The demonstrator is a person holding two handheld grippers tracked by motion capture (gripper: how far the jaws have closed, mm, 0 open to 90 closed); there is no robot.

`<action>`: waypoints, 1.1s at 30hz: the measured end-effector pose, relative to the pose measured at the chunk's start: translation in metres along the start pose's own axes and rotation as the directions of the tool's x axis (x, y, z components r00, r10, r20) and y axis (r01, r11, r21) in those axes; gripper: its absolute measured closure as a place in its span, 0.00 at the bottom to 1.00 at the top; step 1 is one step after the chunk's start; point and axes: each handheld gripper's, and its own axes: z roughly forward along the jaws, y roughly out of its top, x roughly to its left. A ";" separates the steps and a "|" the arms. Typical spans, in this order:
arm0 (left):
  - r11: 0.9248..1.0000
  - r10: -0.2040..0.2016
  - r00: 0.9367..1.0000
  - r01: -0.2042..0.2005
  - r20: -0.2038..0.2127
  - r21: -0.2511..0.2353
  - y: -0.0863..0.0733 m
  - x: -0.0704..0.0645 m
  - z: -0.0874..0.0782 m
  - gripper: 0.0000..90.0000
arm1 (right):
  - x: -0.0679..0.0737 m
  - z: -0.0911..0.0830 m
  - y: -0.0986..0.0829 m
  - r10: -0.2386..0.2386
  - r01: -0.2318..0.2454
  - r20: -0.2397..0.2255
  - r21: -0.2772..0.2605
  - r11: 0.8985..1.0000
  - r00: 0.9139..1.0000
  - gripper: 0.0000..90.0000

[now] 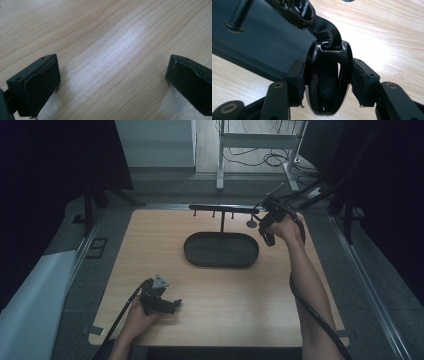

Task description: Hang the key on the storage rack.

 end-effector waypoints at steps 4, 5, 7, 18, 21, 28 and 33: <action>1.000 0.001 1.000 -0.001 -0.001 0.001 0.000 0.000 0.000 0.00 | 0.006 0.010 -0.001 -0.012 0.012 0.006 -0.009 1.000 1.000 0.55; 1.000 0.001 1.000 -0.001 -0.002 0.000 0.000 0.000 0.000 0.00 | 0.007 0.013 -0.001 -0.013 0.013 0.004 -0.014 1.000 1.000 0.55; 1.000 0.002 1.000 -0.002 -0.003 0.001 0.000 0.000 0.000 0.00 | 0.011 0.021 -0.002 -0.019 0.020 0.004 -0.031 0.999 1.000 0.55; 1.000 0.000 1.000 0.000 -0.001 0.001 0.000 0.000 0.000 0.00 | 0.022 0.037 -0.004 -0.045 0.043 -0.028 -0.074 0.996 0.999 0.54; 1.000 0.000 1.000 0.000 -0.002 0.001 0.000 0.000 0.000 0.00 | 0.023 0.039 -0.004 -0.056 0.053 -0.024 -0.086 0.995 0.998 0.54; 1.000 0.002 1.000 -0.002 -0.001 0.003 0.000 0.000 0.000 0.00 | 0.023 0.039 -0.008 -0.104 0.101 -0.024 -0.118 0.988 0.994 0.40; 1.000 0.002 1.000 -0.002 -0.001 0.003 0.000 0.000 0.000 0.00 | 0.024 0.039 -0.011 -0.128 0.123 -0.032 -0.127 0.984 0.991 0.32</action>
